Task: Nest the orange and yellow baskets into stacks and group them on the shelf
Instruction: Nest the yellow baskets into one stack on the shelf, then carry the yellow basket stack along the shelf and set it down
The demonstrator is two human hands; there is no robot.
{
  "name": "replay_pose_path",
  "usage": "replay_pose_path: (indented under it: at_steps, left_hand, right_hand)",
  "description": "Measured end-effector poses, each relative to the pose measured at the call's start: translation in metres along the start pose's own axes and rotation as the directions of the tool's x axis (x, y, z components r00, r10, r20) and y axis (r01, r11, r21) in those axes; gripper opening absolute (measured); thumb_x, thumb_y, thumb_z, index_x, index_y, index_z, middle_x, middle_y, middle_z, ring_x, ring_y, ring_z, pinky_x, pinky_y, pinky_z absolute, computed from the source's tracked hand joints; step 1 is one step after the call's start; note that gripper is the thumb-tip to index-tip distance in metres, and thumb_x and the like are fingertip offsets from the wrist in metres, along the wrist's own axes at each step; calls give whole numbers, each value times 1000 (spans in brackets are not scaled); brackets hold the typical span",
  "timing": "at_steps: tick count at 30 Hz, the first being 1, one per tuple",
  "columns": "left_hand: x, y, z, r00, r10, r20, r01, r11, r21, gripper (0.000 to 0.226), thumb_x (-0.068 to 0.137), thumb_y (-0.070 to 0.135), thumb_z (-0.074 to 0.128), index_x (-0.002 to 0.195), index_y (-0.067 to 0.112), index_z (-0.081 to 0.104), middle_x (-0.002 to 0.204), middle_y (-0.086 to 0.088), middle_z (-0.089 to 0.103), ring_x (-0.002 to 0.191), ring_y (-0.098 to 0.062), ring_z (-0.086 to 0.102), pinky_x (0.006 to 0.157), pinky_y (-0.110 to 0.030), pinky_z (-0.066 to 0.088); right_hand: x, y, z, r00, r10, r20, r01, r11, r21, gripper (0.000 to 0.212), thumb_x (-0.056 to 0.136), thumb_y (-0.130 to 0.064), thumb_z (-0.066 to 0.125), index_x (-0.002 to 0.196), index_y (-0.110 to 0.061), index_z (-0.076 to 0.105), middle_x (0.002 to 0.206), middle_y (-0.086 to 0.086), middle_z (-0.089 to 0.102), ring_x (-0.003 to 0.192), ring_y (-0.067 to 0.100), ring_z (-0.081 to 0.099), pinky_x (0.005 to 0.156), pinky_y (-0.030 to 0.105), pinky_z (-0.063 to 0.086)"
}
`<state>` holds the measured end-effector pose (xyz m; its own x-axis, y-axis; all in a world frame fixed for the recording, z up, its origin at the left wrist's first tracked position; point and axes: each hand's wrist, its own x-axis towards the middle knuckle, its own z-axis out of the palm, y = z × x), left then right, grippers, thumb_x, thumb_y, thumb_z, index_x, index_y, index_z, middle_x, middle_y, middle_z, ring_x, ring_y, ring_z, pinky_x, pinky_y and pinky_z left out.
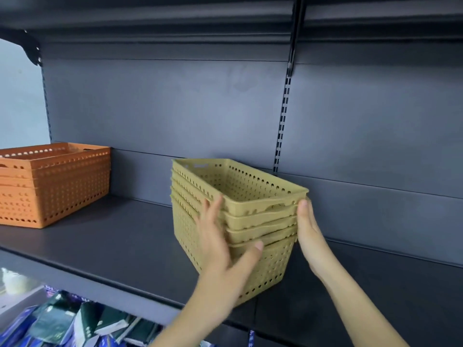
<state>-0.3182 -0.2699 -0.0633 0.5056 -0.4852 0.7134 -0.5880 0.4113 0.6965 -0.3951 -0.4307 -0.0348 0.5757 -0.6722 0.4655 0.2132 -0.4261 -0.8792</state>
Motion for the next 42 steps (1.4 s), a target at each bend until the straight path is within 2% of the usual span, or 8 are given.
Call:
replay_pose_path:
  at_steps: [3,8,15,19,22,25,33,42]
  left_hand:
    - [-4,-4,12,998,-3,66,-5,992,129,76,75,52,56,134,60,9,157,19,-23,141,-9,-34,117,-45,-13]
    - [-7,1,12,974,-61,220,16,980,199,77,82,41,59,129,65,4,142,34,-41,131,-11,-49,110,-39,-13]
    - [27,-53,-87,978,196,-78,-184,973,138,58,79,28,63,120,51,30,133,34,25,137,-5,26,111,-36,30]
    - [90,-93,-136,947,-90,-308,159,965,206,83,75,27,80,141,23,29,136,9,30,133,-24,34,110,-50,34]
    - [108,-102,-154,936,-342,-79,342,940,-12,97,77,29,76,150,25,12,149,-2,32,139,-21,34,110,-36,34]
    - [99,-108,-161,906,-415,87,421,905,-63,74,83,33,69,144,24,30,125,11,56,120,-11,54,91,-25,47]
    - [60,-112,-169,951,-299,-85,282,945,-168,63,77,27,76,129,32,41,128,11,55,116,-6,54,100,-36,46]
    - [58,-104,-160,946,-321,39,316,895,-315,83,69,48,78,139,44,33,132,13,58,119,-8,58,102,-44,46]
  right_hand:
    - [19,10,0,992,69,-103,-72,997,-26,56,92,-62,27,143,-40,25,141,-15,43,126,2,43,113,39,31]
    - [21,16,7,954,206,-216,-200,979,47,37,97,-51,38,132,-41,35,140,2,51,125,21,51,110,47,37]
    - [-37,3,31,974,201,-103,-200,980,13,57,90,-66,30,141,-41,38,135,-16,53,123,3,49,111,36,35]
    - [-21,2,43,950,280,-139,-279,960,27,58,89,-70,28,131,-38,52,125,-10,63,115,7,55,106,33,36]
    - [-9,-2,54,950,279,-140,-276,960,42,50,94,-60,29,125,-31,56,120,-2,67,107,12,60,101,35,45]
    - [-8,-2,65,962,241,-131,-233,970,73,44,99,-53,28,136,-36,46,129,-4,63,114,10,58,100,35,44]
    - [-44,11,91,953,133,-272,-73,973,219,50,87,-64,43,135,-49,44,135,-17,57,124,4,52,105,37,42]
    - [-55,0,98,950,93,-297,-43,984,173,45,90,-52,51,134,-52,40,126,-31,58,118,-9,53,98,26,41]
